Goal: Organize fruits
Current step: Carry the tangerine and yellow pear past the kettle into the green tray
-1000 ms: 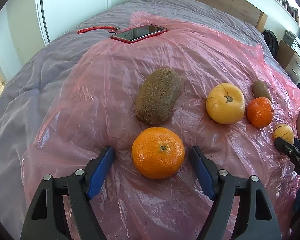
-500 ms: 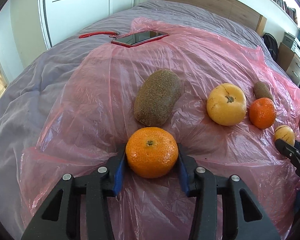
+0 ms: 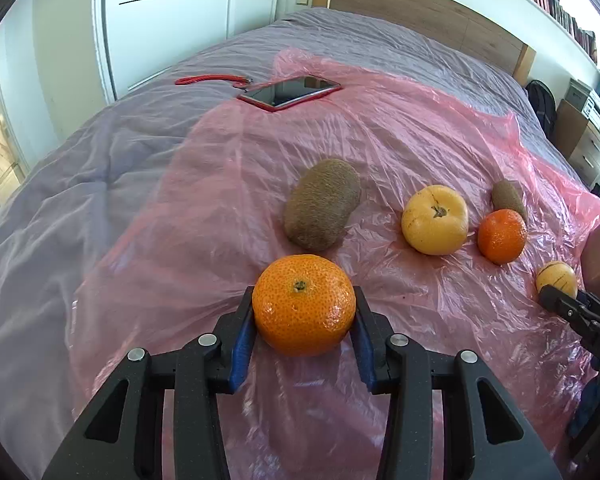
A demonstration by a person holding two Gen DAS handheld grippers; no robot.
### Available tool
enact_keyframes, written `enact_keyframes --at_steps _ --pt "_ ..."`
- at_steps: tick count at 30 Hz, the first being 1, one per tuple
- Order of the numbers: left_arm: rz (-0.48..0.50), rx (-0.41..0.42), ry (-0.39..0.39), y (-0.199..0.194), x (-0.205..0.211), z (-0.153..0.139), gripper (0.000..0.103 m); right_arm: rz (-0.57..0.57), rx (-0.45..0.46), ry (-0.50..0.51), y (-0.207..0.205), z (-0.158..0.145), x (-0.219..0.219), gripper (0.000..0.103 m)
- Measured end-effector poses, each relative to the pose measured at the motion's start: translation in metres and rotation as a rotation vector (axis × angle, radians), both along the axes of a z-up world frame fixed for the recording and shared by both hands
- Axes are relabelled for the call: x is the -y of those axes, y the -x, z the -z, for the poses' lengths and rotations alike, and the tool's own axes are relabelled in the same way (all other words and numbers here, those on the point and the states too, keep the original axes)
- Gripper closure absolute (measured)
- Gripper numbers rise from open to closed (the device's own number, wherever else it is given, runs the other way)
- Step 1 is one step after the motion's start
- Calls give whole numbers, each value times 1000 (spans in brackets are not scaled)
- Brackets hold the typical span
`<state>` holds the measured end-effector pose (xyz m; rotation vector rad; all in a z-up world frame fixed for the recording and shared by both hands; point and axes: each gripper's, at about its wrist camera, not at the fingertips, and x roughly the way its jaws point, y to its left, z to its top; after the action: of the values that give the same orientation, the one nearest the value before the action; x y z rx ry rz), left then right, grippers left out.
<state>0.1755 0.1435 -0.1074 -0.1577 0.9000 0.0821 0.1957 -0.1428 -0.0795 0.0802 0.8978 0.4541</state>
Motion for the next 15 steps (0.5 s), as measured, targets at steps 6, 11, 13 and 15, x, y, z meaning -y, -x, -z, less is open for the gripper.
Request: enact_keyframes --at_steps 6,11,13,15 --pt "-6 21 -6 19 -6 -23 65 4 -2 -5 17 -18 2 32" --pt "26 37 -7 39 2 -42 65 -11 4 -22 44 -41 1 32" --pt "46 42 -4 49 7 -50 65 -12 6 -29 57 -51 3 32" --pt "73 49 -3 63 16 -59 65 -13 8 -29 69 -59 5 32"
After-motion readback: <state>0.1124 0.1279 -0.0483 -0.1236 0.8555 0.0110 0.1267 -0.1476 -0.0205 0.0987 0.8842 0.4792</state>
